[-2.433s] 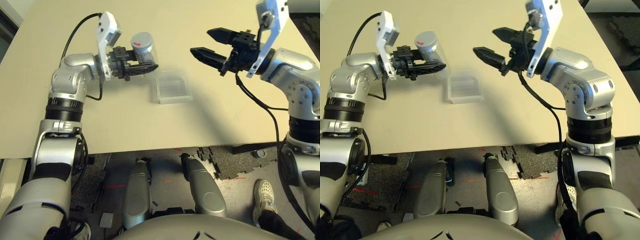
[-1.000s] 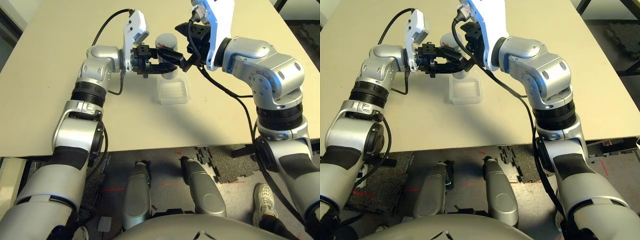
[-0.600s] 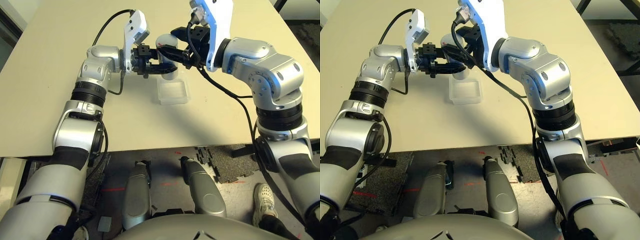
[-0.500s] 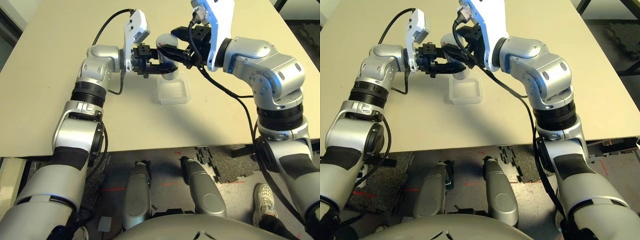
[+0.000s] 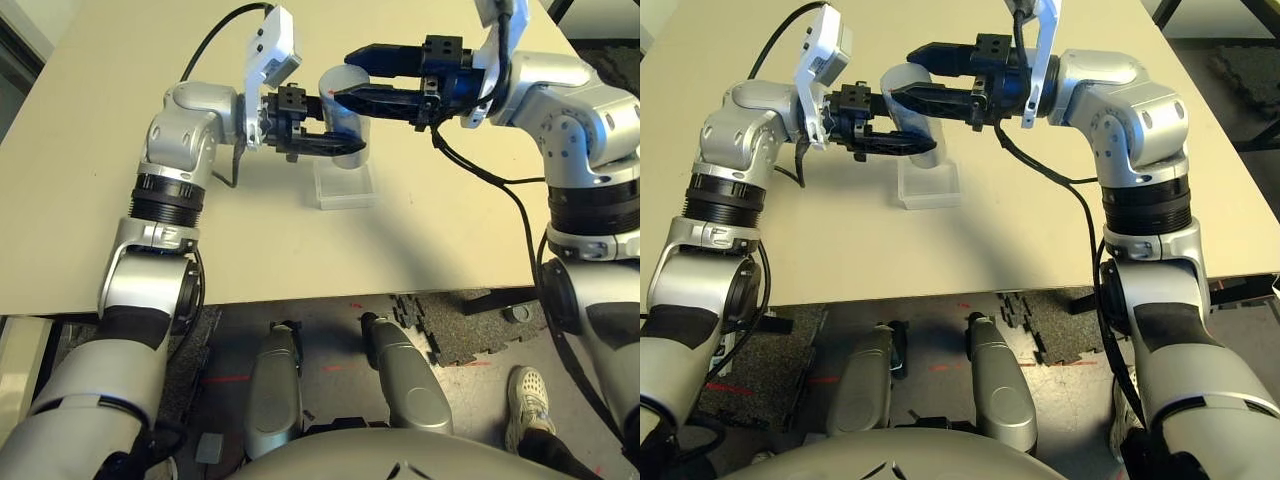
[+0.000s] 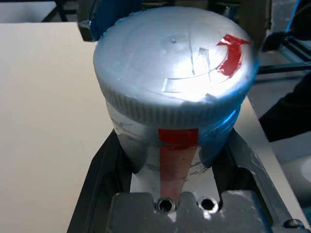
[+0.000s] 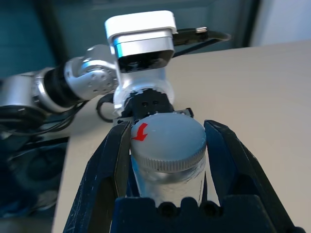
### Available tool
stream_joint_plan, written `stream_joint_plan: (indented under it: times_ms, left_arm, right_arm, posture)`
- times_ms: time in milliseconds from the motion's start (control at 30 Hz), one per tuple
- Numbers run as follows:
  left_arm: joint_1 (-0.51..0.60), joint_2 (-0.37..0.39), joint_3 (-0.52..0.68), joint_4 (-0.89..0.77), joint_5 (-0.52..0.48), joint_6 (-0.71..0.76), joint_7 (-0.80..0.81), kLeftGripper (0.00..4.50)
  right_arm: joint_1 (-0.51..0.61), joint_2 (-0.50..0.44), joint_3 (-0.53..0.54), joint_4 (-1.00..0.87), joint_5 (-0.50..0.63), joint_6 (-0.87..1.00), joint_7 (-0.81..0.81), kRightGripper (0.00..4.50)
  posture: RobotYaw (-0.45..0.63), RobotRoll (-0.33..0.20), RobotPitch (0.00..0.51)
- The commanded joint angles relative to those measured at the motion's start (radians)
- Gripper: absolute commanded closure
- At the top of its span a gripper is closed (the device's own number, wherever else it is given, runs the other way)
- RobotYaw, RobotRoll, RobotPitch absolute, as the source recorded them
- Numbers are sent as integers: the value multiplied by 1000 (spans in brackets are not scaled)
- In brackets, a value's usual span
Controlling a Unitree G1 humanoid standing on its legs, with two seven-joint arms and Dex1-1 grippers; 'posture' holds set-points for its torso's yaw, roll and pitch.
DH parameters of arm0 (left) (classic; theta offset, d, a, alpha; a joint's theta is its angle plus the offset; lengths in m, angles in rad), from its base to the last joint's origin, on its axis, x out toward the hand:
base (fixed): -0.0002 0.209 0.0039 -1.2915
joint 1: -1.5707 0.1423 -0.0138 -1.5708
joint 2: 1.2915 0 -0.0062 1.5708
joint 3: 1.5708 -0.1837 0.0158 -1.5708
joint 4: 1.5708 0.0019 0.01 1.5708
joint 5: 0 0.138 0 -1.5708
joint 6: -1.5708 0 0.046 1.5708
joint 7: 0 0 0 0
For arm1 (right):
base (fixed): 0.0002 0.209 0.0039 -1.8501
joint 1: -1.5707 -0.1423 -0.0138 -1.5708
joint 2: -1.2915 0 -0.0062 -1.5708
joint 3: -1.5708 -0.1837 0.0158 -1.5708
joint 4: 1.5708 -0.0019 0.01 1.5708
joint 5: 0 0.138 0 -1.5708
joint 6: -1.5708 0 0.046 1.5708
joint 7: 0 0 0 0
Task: Pour the medicine from the bottle into the box.
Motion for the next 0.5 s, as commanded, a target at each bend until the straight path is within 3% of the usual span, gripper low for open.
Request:
stream_joint_plan:
  times_ms: [33,433,500]
  left_arm:
    - [21,9,-25,-79,-35,27,-19,2061]
    - [30,25,-24,-81,-34,30,-9,2061]
    - [31,25,-23,-80,-35,30,-7,2061]
  right_arm:
    - [-14,-24,13,45,-23,-28,43,1999]
    - [5,-35,18,22,-26,-16,54,2002]
    - [12,-45,14,0,-28,-10,46,1261]
  posture:
    - [5,0,216]
    - [2,0,215]
    - [3,0,216]
